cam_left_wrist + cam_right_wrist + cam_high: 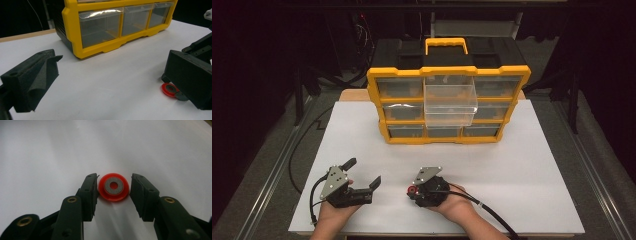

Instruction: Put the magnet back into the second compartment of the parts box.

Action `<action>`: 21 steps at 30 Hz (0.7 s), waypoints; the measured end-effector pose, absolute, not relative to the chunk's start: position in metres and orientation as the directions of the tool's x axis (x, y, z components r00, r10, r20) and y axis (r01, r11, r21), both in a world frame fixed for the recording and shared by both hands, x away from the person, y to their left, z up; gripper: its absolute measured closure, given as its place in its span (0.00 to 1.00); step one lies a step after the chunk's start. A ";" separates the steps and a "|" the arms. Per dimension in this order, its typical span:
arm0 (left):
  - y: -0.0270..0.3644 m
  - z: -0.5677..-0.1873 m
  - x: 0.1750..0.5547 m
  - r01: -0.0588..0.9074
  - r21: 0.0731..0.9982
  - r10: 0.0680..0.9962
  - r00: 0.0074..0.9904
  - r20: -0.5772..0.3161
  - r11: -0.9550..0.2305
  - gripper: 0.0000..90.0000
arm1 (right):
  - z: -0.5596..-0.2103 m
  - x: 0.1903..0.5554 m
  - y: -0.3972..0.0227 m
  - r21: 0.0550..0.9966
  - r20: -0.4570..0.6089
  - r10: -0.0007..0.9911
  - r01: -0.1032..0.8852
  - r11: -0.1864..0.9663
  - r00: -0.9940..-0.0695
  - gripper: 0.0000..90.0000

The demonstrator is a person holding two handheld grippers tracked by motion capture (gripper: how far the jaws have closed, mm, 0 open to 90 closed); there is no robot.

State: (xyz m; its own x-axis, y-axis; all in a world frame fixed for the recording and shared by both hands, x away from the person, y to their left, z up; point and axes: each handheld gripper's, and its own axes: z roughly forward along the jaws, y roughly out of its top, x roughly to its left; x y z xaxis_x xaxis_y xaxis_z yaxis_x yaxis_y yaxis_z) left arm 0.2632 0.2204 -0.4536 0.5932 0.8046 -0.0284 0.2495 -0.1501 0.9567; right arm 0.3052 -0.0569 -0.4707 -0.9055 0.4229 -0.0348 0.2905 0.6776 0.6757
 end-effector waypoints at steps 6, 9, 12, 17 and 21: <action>0.222 -0.453 0.263 0.246 0.959 0.806 0.591 -0.031 -0.143 0.00 | -0.472 0.308 -0.055 0.670 -0.032 0.408 0.283 0.686 -0.912 0.65; 0.221 -0.453 0.264 0.248 0.958 0.805 0.593 -0.033 -0.143 0.00 | -0.472 0.310 -0.056 0.671 -0.017 0.406 0.291 0.682 -0.914 0.66; 0.221 -0.454 0.264 0.249 0.957 0.806 0.591 -0.031 -0.146 0.00 | -0.472 0.310 -0.056 0.671 -0.014 0.404 0.291 0.682 -0.915 0.68; 0.220 -0.454 0.264 0.249 0.957 0.806 0.591 -0.030 -0.147 0.00 | -0.472 0.311 -0.055 0.664 -0.013 0.401 0.292 0.689 -0.916 0.70; 0.220 -0.454 0.264 0.249 0.956 0.804 0.595 -0.027 -0.152 0.00 | -0.470 0.311 -0.053 0.654 -0.027 0.395 0.283 0.701 -0.918 0.72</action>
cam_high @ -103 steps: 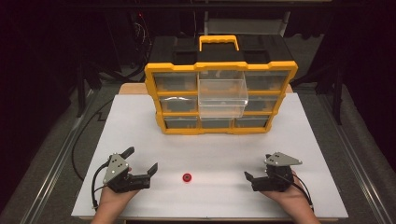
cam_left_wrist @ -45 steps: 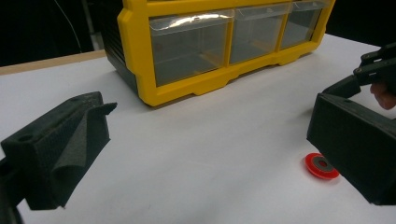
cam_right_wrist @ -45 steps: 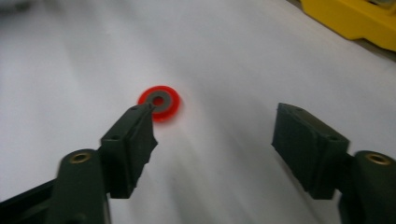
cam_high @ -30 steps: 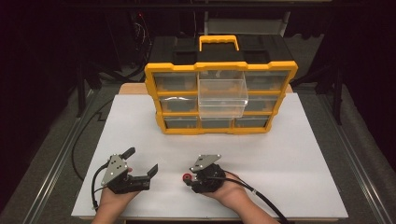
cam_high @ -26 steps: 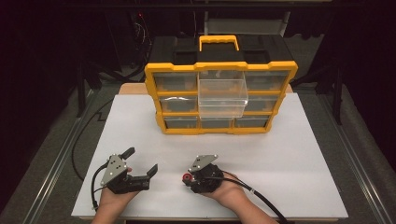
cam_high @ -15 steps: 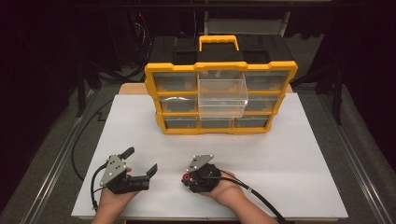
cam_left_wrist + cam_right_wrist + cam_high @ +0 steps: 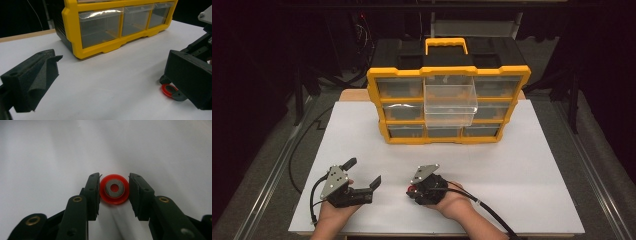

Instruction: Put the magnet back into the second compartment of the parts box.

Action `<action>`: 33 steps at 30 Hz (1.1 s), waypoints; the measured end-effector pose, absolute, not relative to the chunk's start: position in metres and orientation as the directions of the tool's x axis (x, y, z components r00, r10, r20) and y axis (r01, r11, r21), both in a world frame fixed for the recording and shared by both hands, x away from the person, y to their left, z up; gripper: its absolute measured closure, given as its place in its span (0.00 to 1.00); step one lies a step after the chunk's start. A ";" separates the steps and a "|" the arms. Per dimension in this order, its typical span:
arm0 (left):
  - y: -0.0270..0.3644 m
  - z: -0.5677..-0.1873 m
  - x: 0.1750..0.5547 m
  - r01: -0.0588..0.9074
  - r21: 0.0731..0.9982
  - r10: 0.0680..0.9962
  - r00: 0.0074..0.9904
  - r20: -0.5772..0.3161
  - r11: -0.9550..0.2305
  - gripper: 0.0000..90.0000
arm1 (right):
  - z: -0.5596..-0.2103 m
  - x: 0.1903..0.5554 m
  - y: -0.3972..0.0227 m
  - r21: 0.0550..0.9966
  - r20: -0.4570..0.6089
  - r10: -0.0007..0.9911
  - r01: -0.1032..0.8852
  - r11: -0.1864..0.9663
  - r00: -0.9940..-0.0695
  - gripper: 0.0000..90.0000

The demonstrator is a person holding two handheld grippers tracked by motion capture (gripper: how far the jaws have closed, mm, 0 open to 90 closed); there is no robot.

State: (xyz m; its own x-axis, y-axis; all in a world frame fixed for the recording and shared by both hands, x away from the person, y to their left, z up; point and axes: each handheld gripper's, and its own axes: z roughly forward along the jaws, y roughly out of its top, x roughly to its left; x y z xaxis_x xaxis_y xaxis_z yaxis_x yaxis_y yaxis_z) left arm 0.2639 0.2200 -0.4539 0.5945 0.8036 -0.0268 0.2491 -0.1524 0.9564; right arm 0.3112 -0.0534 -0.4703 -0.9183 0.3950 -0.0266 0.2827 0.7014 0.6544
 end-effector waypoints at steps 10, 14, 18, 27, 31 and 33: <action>0.220 -0.454 0.264 0.248 0.956 0.803 0.595 -0.024 -0.155 0.00 | -0.465 0.308 -0.062 0.672 -0.028 0.393 0.274 0.688 -0.919 0.72; 0.220 -0.454 0.264 0.248 0.956 0.802 0.597 -0.021 -0.159 0.00 | -0.458 0.305 -0.078 0.693 -0.010 0.410 0.289 0.661 -0.912 0.72; 0.220 -0.454 0.264 0.245 0.955 0.800 0.600 -0.016 -0.164 0.00 | -0.455 0.304 -0.086 0.702 -0.011 0.420 0.292 0.650 -0.907 0.72; 0.220 -0.454 0.263 0.244 0.955 0.799 0.601 -0.014 -0.166 0.00 | -0.447 0.302 -0.122 0.704 -0.042 0.467 0.306 0.641 -0.883 0.72; 0.219 -0.454 0.263 0.242 0.956 0.798 0.603 -0.015 -0.165 0.00 | -0.447 0.302 -0.141 0.703 -0.040 0.497 0.329 0.631 -0.867 0.72; 0.219 -0.454 0.263 0.241 0.956 0.797 0.604 -0.013 -0.167 0.00 | -0.447 0.302 -0.149 0.705 -0.033 0.513 0.344 0.620 -0.858 0.72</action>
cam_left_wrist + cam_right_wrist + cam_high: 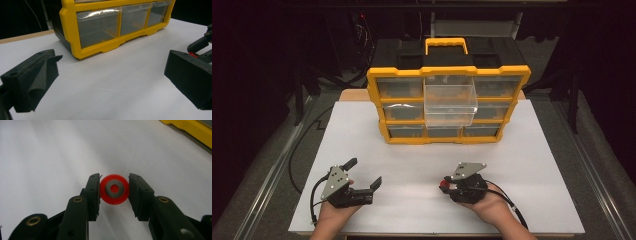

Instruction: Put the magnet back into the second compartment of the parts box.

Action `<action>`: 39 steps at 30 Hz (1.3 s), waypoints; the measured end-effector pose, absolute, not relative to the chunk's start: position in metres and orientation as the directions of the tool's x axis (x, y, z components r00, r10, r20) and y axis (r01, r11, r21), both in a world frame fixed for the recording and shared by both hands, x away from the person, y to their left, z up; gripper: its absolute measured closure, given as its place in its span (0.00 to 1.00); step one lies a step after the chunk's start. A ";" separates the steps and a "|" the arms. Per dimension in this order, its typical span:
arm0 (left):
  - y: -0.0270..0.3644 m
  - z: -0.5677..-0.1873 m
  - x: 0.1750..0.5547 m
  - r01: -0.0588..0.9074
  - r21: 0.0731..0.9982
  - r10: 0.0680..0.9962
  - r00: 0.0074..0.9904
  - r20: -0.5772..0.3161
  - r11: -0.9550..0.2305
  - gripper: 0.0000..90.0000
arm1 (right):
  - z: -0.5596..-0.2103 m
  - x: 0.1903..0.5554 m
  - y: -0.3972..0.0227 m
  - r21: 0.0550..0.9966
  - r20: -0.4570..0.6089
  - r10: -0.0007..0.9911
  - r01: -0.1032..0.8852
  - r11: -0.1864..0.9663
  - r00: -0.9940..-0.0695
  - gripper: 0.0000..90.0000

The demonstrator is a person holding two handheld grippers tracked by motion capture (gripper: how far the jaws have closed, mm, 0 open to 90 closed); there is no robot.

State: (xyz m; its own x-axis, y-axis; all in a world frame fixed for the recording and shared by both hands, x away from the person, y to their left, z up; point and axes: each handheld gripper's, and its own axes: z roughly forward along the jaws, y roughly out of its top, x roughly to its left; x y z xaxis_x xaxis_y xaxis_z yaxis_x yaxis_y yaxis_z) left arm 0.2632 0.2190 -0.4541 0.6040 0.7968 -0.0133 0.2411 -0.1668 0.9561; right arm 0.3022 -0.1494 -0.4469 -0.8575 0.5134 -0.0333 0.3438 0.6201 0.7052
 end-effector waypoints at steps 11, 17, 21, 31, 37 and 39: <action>0.220 -0.454 0.263 0.243 0.956 0.798 0.602 -0.015 -0.165 0.00 | -0.440 0.301 -0.177 0.719 -0.050 0.543 0.348 0.602 -0.838 0.72; 0.219 -0.454 0.263 0.242 0.956 0.798 0.603 -0.015 -0.165 0.01 | -0.438 0.301 -0.201 0.732 -0.045 0.584 0.371 0.571 -0.810 0.72; 0.219 -0.454 0.263 0.242 0.956 0.798 0.603 -0.016 -0.164 0.01 | -0.438 0.300 -0.217 0.734 -0.040 0.612 0.392 0.555 -0.790 0.72; 0.219 -0.453 0.263 0.240 0.957 0.797 0.604 -0.015 -0.164 0.01 | -0.436 0.300 -0.238 0.741 -0.030 0.649 0.419 0.525 -0.761 0.72; 0.219 -0.454 0.263 0.242 0.957 0.796 0.605 -0.020 -0.160 0.01 | -0.437 0.300 -0.237 0.731 -0.034 0.651 0.425 0.533 -0.758 0.72; 0.219 -0.453 0.264 0.239 0.958 0.795 0.606 -0.022 -0.156 0.00 | -0.438 0.301 -0.237 0.719 -0.038 0.659 0.437 0.540 -0.751 0.72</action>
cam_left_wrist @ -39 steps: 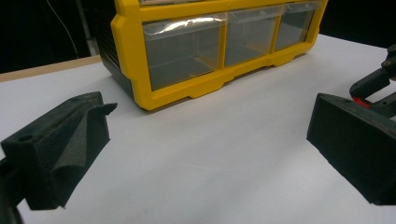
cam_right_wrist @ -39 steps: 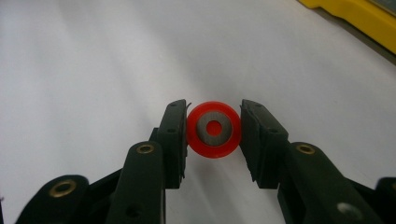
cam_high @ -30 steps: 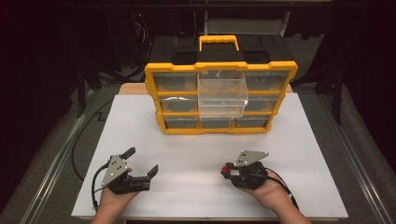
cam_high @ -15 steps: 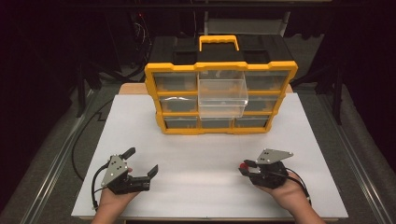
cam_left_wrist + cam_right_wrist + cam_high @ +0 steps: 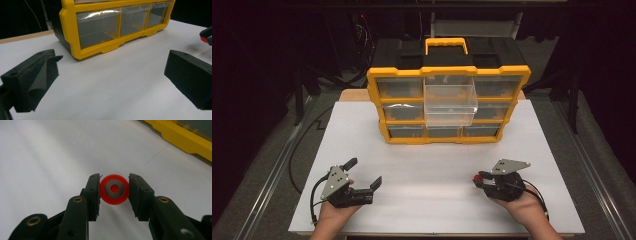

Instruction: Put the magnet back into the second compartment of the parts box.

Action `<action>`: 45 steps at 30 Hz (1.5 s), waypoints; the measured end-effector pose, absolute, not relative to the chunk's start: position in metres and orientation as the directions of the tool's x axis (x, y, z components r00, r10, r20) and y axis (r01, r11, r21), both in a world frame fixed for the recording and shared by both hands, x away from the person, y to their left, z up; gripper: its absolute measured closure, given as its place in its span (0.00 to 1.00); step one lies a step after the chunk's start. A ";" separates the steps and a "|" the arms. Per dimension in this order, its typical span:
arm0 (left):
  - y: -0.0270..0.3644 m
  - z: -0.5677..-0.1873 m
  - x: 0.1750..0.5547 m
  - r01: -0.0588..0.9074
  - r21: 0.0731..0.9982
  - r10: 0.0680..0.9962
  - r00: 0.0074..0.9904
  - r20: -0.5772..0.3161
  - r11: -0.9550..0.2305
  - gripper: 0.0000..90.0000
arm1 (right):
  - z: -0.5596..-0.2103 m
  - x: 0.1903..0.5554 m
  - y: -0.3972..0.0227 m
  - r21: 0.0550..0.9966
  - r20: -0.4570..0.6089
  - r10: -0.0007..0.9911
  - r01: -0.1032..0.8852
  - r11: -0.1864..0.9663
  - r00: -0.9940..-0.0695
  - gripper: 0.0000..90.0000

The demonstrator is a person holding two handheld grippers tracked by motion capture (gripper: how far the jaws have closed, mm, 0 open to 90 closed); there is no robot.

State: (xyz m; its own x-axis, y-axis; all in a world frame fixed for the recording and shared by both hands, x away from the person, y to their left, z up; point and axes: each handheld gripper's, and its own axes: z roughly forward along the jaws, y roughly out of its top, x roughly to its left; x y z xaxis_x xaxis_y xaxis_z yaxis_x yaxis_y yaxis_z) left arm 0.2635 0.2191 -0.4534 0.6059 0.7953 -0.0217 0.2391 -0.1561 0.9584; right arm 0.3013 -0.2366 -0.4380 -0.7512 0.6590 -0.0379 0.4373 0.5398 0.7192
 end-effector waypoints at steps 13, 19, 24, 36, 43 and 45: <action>0.221 -0.453 0.264 0.228 0.960 0.794 0.608 -0.011 -0.162 0.01 | -0.434 0.310 -0.225 0.640 -0.018 0.642 0.485 0.597 -0.767 0.72; 0.220 -0.453 0.263 0.227 0.960 0.790 0.613 -0.009 -0.166 0.01 | -0.427 0.312 -0.226 0.591 -0.018 0.614 0.487 0.643 -0.789 0.72; 0.219 -0.453 0.263 0.230 0.959 0.790 0.613 -0.010 -0.166 0.01 | -0.423 0.314 -0.225 0.575 -0.017 0.595 0.479 0.663 -0.803 0.72; 0.219 -0.453 0.263 0.229 0.958 0.789 0.615 -0.006 -0.171 0.01 | -0.417 0.319 -0.224 0.469 -0.020 0.573 0.498 0.729 -0.820 0.72; 0.218 -0.453 0.262 0.229 0.958 0.784 0.621 -0.006 -0.175 0.01 | -0.412 0.322 -0.223 0.417 -0.019 0.555 0.498 0.760 -0.832 0.72; 0.218 -0.454 0.262 0.228 0.958 0.783 0.621 -0.006 -0.173 0.01 | -0.411 0.322 -0.223 0.400 -0.022 0.547 0.494 0.772 -0.837 0.72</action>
